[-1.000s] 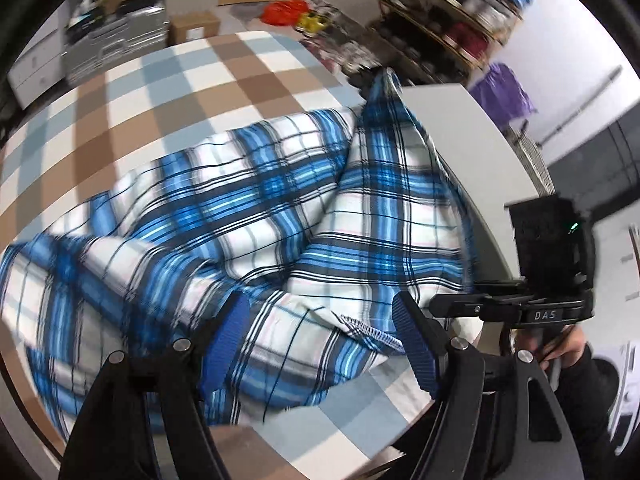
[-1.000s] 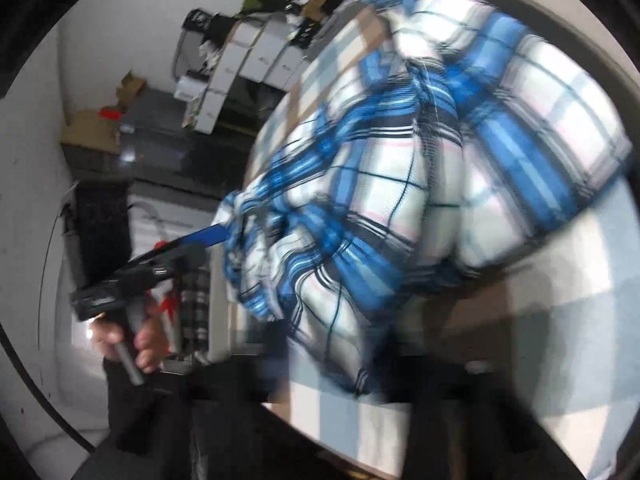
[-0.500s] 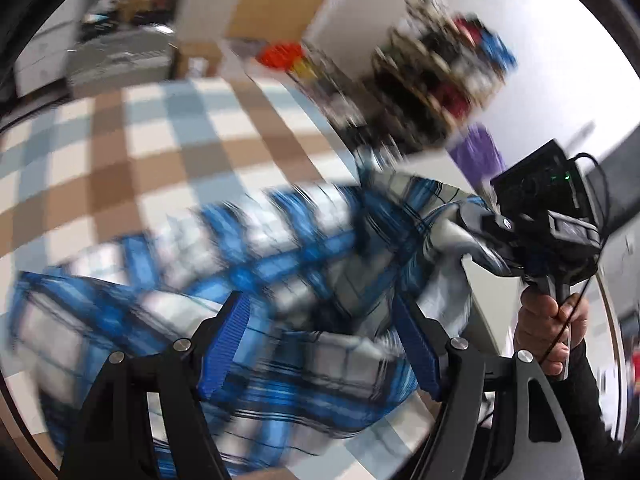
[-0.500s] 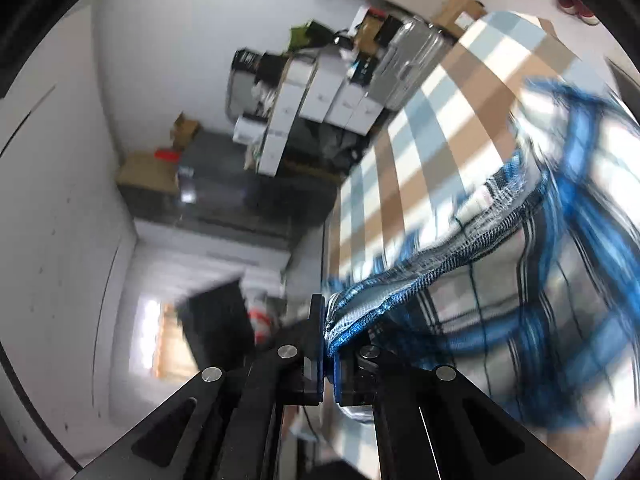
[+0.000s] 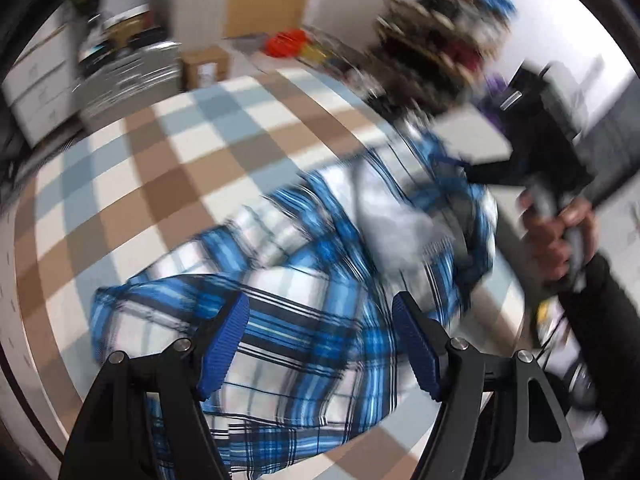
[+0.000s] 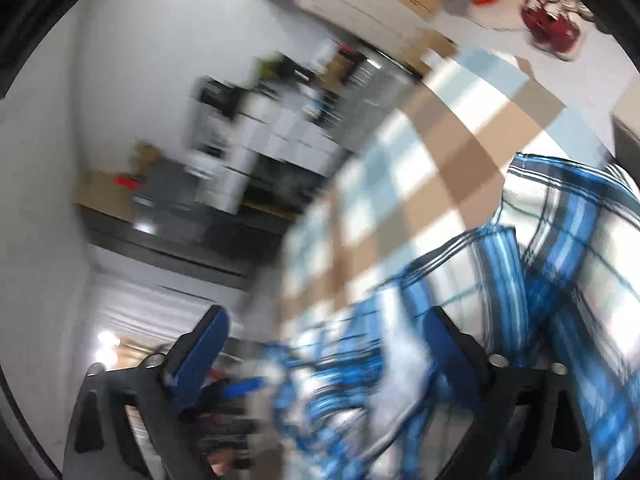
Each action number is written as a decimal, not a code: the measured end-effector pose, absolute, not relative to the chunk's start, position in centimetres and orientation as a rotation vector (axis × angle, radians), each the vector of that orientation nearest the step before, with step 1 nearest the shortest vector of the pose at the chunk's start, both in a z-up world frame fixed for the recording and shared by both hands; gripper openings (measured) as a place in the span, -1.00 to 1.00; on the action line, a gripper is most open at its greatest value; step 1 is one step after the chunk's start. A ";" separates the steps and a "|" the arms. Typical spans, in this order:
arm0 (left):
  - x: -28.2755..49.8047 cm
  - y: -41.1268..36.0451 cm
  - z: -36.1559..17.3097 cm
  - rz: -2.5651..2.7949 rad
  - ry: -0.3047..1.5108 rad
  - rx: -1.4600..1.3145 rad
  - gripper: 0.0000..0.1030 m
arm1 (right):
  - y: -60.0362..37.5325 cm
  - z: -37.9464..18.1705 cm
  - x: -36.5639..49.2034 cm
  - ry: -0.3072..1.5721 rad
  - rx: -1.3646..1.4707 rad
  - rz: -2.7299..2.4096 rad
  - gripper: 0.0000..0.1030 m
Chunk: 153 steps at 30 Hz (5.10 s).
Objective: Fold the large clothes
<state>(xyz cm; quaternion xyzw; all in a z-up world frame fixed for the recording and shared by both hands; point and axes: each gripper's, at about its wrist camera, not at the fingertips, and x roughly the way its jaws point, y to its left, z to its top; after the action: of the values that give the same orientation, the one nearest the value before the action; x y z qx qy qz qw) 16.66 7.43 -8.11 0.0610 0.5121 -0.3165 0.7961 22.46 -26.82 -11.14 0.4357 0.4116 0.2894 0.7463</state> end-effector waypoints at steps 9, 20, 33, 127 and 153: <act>15.3 -0.5 -12.3 -0.711 1.098 0.525 0.35 | -28.9 -11.8 8.4 0.758 0.955 0.647 1.00; 16.0 -5.3 -12.6 -0.917 1.067 0.519 0.35 | -32.2 -12.2 4.7 0.666 1.059 0.724 1.00; 19.9 0.3 -9.2 -0.539 0.989 0.382 -1.00 | -29.3 -13.6 4.5 0.779 0.999 0.846 1.00; 15.8 18.7 -12.8 -0.367 0.772 -0.955 -1.00 | -22.6 -14.2 3.7 0.957 0.609 0.775 1.00; 12.3 12.7 -19.5 -0.522 1.191 -0.501 0.25 | -21.7 -14.8 3.5 1.005 0.570 0.797 1.00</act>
<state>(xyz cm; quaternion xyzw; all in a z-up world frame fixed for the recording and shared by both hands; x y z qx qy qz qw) 12.27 12.66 -19.45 -0.2308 0.5486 -0.2403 0.7668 3.53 -21.66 -14.82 0.2622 0.4621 0.3666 0.7638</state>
